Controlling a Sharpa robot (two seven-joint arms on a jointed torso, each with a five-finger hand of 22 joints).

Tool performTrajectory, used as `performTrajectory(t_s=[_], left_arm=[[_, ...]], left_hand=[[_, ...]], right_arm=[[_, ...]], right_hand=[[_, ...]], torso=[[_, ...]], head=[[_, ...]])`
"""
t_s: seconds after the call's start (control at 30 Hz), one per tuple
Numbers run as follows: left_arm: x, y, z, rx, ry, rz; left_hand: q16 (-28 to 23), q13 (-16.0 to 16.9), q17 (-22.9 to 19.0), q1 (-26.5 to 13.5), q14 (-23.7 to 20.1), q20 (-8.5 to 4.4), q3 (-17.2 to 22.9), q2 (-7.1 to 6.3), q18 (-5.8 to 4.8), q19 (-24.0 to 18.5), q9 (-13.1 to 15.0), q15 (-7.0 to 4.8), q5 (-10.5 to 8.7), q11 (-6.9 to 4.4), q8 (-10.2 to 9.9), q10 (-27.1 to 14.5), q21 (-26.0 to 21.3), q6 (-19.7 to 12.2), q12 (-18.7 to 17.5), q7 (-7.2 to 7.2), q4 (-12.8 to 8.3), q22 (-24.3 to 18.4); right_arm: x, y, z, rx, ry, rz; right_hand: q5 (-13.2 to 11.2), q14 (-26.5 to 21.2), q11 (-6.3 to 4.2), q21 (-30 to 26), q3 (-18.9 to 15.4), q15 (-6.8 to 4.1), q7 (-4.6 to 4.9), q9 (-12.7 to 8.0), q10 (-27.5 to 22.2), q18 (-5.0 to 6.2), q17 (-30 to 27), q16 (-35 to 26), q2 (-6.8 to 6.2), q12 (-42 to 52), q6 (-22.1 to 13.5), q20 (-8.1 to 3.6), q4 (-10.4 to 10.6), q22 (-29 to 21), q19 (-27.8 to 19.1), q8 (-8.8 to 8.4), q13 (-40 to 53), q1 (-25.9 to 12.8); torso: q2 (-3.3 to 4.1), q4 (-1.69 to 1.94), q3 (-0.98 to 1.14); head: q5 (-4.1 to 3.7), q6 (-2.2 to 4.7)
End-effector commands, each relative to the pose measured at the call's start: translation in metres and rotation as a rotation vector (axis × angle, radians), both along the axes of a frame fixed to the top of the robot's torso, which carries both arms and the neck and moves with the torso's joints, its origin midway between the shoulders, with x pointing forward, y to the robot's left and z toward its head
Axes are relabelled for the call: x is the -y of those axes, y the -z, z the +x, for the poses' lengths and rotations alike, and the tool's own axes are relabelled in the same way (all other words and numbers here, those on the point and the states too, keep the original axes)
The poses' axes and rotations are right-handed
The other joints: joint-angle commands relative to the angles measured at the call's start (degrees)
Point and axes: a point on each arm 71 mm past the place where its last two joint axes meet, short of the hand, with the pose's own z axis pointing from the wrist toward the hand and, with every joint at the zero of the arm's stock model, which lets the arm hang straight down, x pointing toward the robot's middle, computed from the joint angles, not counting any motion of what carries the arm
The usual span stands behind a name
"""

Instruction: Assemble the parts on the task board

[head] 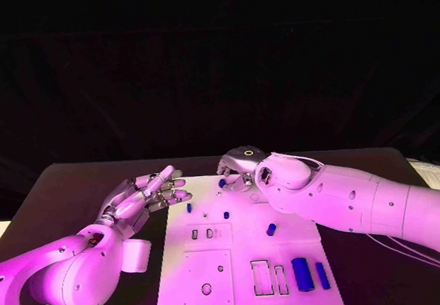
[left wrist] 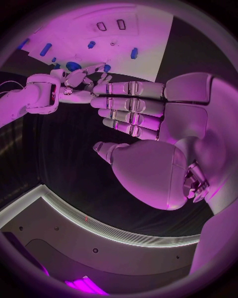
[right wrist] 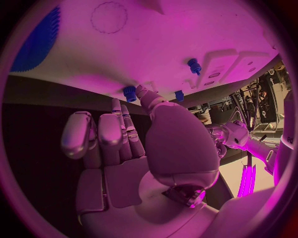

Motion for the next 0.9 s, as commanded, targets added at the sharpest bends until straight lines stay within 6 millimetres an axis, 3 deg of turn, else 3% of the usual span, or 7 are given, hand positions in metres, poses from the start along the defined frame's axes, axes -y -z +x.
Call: performTrajectory(t_s=[0.03, 0.23, 0.37, 0.6, 0.7, 0.8, 0.9], left_arm=[[0.000, -0.001, 0.000, 0.003, 0.017, -0.011], [-0.004, -0.001, 0.001, 0.000, 0.006, -0.009], [-0.006, -0.001, 0.001, -0.003, 0.004, -0.009], [-0.007, 0.000, 0.002, -0.006, 0.002, -0.011], [-0.007, 0.000, 0.003, -0.007, 0.001, -0.010], [-0.008, 0.001, 0.003, -0.007, 0.001, -0.010], [-0.007, 0.001, 0.004, -0.007, 0.001, -0.010]], left_hand=[[-0.2, -0.1, 0.1, 0.4, -0.1, -0.09, -0.1, 0.16, 0.71, 0.3, -0.1, 0.43, 0.28, 0.01, -0.4, -0.3, -0.4, -0.3, -0.4, 0.02, -0.3, -0.1], [-0.2, -0.1, 0.1, 0.4, -0.1, -0.09, -0.1, 0.16, 0.71, 0.3, -0.1, 0.43, 0.28, 0.01, -0.4, -0.3, -0.4, -0.3, -0.4, 0.02, -0.3, -0.1], [-0.2, -0.1, 0.1, 0.4, -0.1, -0.09, -0.1, 0.16, 0.71, 0.3, -0.1, 0.43, 0.28, 0.01, -0.4, -0.3, -0.4, -0.3, -0.4, 0.02, -0.3, -0.1], [-0.2, -0.1, 0.1, 0.4, -0.1, -0.07, -0.1, 0.18, 0.70, 0.3, -0.1, 0.45, 0.28, 0.05, -0.4, -0.4, -0.4, -0.3, -0.5, 0.06, -0.3, -0.1], [-0.2, -0.1, 0.1, 0.4, -0.1, -0.07, -0.1, 0.18, 0.70, 0.3, -0.1, 0.45, 0.28, 0.05, -0.4, -0.4, -0.4, -0.3, -0.5, 0.06, -0.3, -0.1], [-0.2, -0.1, 0.1, 0.4, -0.1, -0.07, -0.1, 0.18, 0.70, 0.3, -0.1, 0.45, 0.28, 0.05, -0.4, -0.4, -0.4, -0.3, -0.5, 0.06, -0.3, -0.1], [-0.3, -0.1, 0.1, 0.5, -0.1, -0.07, -0.1, 0.20, 0.70, 0.3, -0.1, 0.46, 0.29, 0.05, -0.4, -0.4, -0.5, -0.3, -0.5, 0.05, -0.4, -0.1]], right_arm=[[0.007, -0.004, -0.004, 0.030, 0.003, 0.025], [0.030, -0.014, -0.015, 0.017, 0.022, 0.066], [0.056, -0.022, -0.023, -0.022, 0.069, 0.110], [0.103, -0.024, -0.028, -0.142, 0.201, 0.160], [0.119, -0.022, -0.029, -0.187, 0.249, 0.167], [0.128, -0.020, -0.028, -0.213, 0.277, 0.163], [0.133, -0.018, -0.027, -0.231, 0.295, 0.152]], right_hand=[[-0.1, 0.4, 0.02, -0.2, -0.7, 0.27, 0.01, 0.0, 0.2, 0.33, -0.2, -0.3, 0.09, 0.2, -0.2, 0.06, 0.1, 0.1, -0.2, -0.12, 0.1, 0.6], [0.5, 1.1, -0.60, 1.2, -1.3, -0.24, -0.38, 0.3, 3.5, -0.09, 2.2, 1.4, 0.95, 1.2, 1.6, -0.26, 0.9, 2.5, 1.1, 0.32, 0.5, 1.5], [1.9, 2.1, -1.95, 4.3, -0.4, -1.39, -0.84, 0.5, 9.8, -1.10, 7.1, 4.7, 1.25, 3.5, 3.3, -1.04, 1.2, 8.0, 3.6, 0.64, 1.6, 2.3], [3.3, 3.3, -4.30, 9.0, -3.3, -3.40, -2.35, 0.1, 21.6, -2.68, 16.7, 10.8, -1.63, 11.5, 1.2, -2.99, 2.4, 16.2, 7.3, 0.02, 8.4, 0.8], [6.0, 3.6, -4.58, 9.9, -7.3, -3.60, -2.65, 0.2, 22.3, -3.01, 20.7, 13.1, -1.96, 25.8, 0.7, -3.35, 3.9, 18.0, 7.9, 0.24, 24.0, -0.2], [6.9, 3.8, -4.07, 10.9, -12.0, -3.10, -2.74, 0.3, 19.4, -3.28, 24.4, 15.3, -0.90, 44.2, 0.3, -3.30, 5.7, 19.7, 8.5, 0.45, 45.2, 1.1], [7.1, 4.1, -3.83, 11.5, -13.8, -3.05, -2.26, 0.3, 18.6, -3.56, 26.8, 16.5, 0.02, 54.0, -0.1, -2.65, 7.5, 20.9, 8.9, 0.48, 56.4, 2.1]], torso=[[0.03, -0.15, 0.08], [0.01, -0.33, 0.15], [-0.09, -0.69, 0.21], [-0.26, -1.38, 0.36], [-0.26, -1.51, 0.49], [-0.22, -1.44, 0.47], [-0.24, -1.42, 0.41]], head=[[0.03, 0.15], [-0.19, 0.55], [-0.27, 0.67], [-0.41, 1.01], [-0.42, 1.04], [-0.48, 1.07], [-0.52, 1.07]])
